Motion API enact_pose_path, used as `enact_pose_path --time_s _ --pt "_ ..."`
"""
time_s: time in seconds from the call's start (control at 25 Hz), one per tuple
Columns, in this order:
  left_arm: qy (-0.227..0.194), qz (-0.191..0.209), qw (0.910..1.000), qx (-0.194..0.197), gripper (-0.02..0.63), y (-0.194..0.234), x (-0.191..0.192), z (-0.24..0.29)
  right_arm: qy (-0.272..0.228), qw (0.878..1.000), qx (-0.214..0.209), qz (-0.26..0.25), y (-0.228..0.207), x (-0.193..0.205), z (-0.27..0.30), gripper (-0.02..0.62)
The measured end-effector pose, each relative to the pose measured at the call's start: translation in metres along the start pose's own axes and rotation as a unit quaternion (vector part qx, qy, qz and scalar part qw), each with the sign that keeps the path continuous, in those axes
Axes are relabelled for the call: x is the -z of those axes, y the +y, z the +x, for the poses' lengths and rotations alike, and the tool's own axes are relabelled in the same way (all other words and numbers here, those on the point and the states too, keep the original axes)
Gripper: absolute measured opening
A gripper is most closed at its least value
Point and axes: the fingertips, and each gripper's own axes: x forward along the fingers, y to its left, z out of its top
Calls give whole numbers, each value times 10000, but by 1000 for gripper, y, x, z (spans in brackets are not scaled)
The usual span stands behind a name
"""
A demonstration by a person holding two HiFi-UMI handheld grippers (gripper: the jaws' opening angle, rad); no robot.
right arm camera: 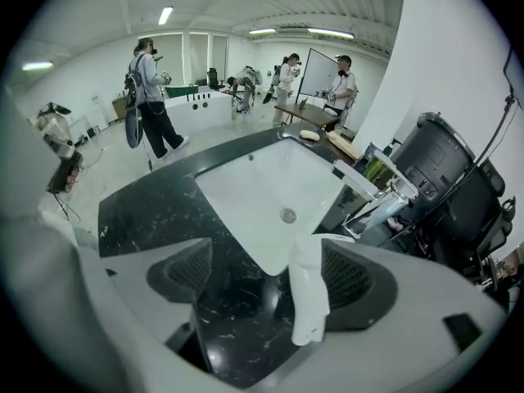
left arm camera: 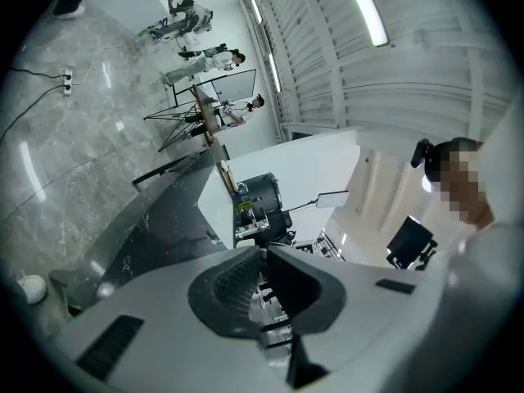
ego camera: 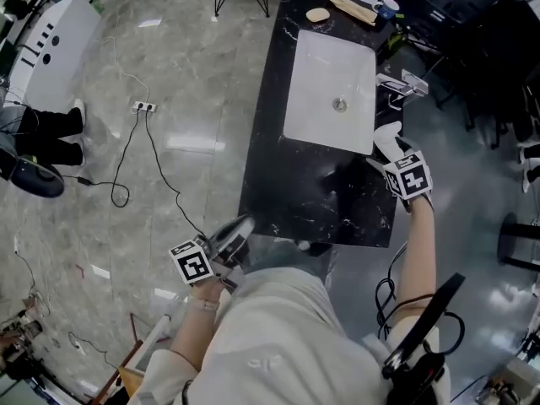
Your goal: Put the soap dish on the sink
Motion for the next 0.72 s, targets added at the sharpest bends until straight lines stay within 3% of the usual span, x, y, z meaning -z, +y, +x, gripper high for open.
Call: enact_pose_path --time_s 0.44,0.72 --pt "467 330 9977 376 11 -29 -13 -12 -537 9971 -225 489 80 -20 -33 417" --pt "929 562 9918 679 11 -49 -15 -2 -1146 9871 -353 1063 116 -24 -70 417"
